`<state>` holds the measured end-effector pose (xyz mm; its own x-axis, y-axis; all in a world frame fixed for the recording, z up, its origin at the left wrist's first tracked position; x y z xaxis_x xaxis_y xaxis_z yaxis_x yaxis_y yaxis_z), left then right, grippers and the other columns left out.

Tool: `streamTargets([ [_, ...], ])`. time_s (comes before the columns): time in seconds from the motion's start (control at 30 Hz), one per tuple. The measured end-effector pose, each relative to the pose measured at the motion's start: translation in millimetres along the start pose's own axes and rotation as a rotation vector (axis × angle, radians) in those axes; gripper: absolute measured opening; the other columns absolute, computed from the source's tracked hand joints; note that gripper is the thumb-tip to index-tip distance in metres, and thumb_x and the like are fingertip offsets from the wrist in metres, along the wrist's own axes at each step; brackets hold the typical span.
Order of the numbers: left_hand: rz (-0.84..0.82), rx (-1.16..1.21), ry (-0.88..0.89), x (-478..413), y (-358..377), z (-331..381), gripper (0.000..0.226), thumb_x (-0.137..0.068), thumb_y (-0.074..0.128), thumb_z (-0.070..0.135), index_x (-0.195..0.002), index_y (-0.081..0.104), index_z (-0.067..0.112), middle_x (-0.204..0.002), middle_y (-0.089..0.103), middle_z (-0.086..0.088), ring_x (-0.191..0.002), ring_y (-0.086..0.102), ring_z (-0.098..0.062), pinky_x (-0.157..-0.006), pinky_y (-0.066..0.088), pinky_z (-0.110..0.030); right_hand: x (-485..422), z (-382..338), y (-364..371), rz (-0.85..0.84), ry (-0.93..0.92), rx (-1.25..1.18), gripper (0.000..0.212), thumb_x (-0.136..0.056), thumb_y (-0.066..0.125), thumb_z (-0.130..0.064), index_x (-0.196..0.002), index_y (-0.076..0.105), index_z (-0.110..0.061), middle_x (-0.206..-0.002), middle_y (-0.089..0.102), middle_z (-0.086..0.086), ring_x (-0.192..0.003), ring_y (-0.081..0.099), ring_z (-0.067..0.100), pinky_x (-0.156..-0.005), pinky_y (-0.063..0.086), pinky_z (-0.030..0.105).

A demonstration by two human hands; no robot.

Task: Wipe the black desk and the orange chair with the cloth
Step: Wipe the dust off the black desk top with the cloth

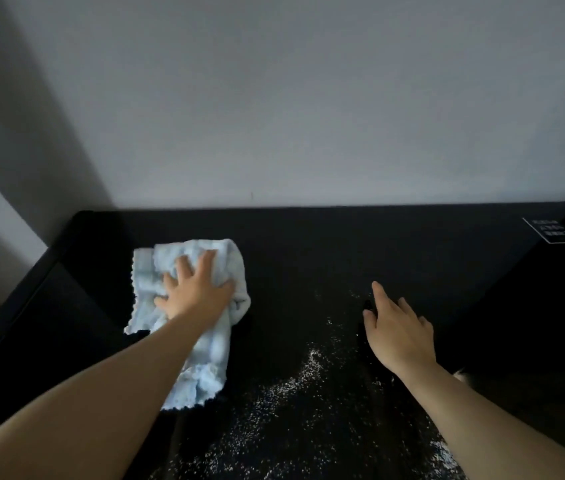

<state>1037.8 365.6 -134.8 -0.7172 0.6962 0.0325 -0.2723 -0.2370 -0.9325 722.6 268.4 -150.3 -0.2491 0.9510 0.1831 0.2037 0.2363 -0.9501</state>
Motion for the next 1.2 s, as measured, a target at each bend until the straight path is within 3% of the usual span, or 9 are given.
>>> streamTargets([
  [0.1,-0.07,0.006,0.042,1,18,30,0.065,-0.083,0.054,0.043,-0.139,0.024,0.039,-0.146,0.028,-0.004,-0.128,0.035,-0.034,-0.102,0.03,-0.048,-1,1,1,0.011,0.0,0.004,0.059,-0.1,0.027,-0.04,-0.15,-0.002,-0.028,-0.153,0.028,-0.009,-0.145,0.015,0.023,-0.113,0.02,0.051],
  [0.23,-0.12,0.155,0.567,60,49,124,0.064,-0.076,0.058,0.029,-0.134,0.033,0.038,-0.133,0.047,0.006,-0.116,0.049,-0.021,-0.091,0.038,-0.031,0,4,-1,0.031,0.019,-0.035,0.058,-0.1,0.029,-0.036,-0.15,0.0,-0.027,-0.151,0.032,-0.005,-0.145,0.015,0.02,-0.113,0.019,0.048],
  [0.3,-0.227,0.21,0.684,79,61,147,0.065,-0.073,0.059,0.026,-0.13,0.031,0.043,-0.132,0.048,0.008,-0.111,0.051,-0.017,-0.084,0.037,-0.026,-3,8,-4,0.029,0.016,-0.052,0.059,-0.099,0.031,-0.031,-0.15,0.003,-0.028,-0.151,0.033,-0.001,-0.144,0.018,0.018,-0.112,0.021,0.045],
  [0.47,0.083,0.186,0.448,-2,14,133,0.066,-0.074,0.062,0.02,-0.136,0.039,0.026,-0.139,0.044,-0.003,-0.122,0.045,-0.029,-0.094,0.036,-0.039,-11,11,-13,0.021,-0.069,-0.013,0.063,-0.096,0.037,-0.023,-0.149,0.004,-0.029,-0.143,0.044,-0.006,-0.134,0.034,0.015,-0.104,0.034,0.037],
  [0.63,-0.161,0.027,0.157,-53,41,111,0.068,-0.079,0.057,0.035,-0.138,0.023,0.033,-0.146,0.024,0.005,-0.134,0.024,-0.03,-0.101,0.026,-0.048,-10,15,-12,0.084,-0.118,0.009,0.066,-0.095,0.04,-0.026,-0.149,0.002,-0.033,-0.142,0.045,-0.006,-0.12,0.046,0.009,-0.084,0.051,0.029],
  [0.77,-0.158,0.047,0.275,-36,62,160,0.067,-0.078,0.055,0.037,-0.138,0.025,0.031,-0.143,0.032,0.003,-0.132,0.03,-0.026,-0.104,0.029,-0.047,-16,19,-10,0.07,-0.119,-0.031,0.07,-0.094,0.04,-0.023,-0.148,-0.003,-0.034,-0.142,0.043,-0.013,-0.124,0.039,0.003,-0.073,0.053,0.024],
  [0.87,-0.167,0.055,0.462,2,68,197,0.055,-0.078,0.053,0.031,-0.131,0.038,0.036,-0.127,0.05,0.006,-0.116,0.048,-0.02,-0.092,0.039,-0.038,-16,23,-11,0.049,-0.095,-0.13,0.072,-0.093,0.038,-0.017,-0.148,-0.004,-0.035,-0.138,0.044,-0.024,-0.122,0.04,0.002,-0.068,0.047,0.021],
  [1.03,-0.378,0.1,0.752,68,75,202,0.04,-0.072,0.057,0.036,-0.106,0.041,0.051,-0.087,0.062,0.013,-0.085,0.061,-0.013,-0.072,0.052,-0.034,-9,49,-20,0.111,0.032,-0.548,0.069,-0.095,0.037,-0.011,-0.148,0.001,-0.037,-0.124,0.06,-0.017,-0.067,0.06,0.008,-0.053,0.045,0.022],
  [1.2,-0.213,0.188,0.439,-3,39,179,0.062,-0.075,0.058,0.028,-0.131,0.036,0.042,-0.117,0.051,0.002,-0.105,0.053,-0.02,-0.083,0.042,-0.034,-13,65,-21,0.114,0.107,-0.884,0.069,-0.098,0.036,-0.004,-0.148,0.004,-0.039,-0.127,0.054,-0.011,-0.068,0.063,0.002,-0.047,0.041,0.017],
])
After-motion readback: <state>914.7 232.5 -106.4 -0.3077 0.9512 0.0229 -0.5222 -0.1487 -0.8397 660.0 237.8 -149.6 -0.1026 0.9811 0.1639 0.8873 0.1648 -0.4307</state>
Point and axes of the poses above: each hand's wrist, its own x-axis away from the middle knuckle, its own y-axis out of the palm, z = x × y, the point moved 9 cm from there along -x, towards the middle knuckle
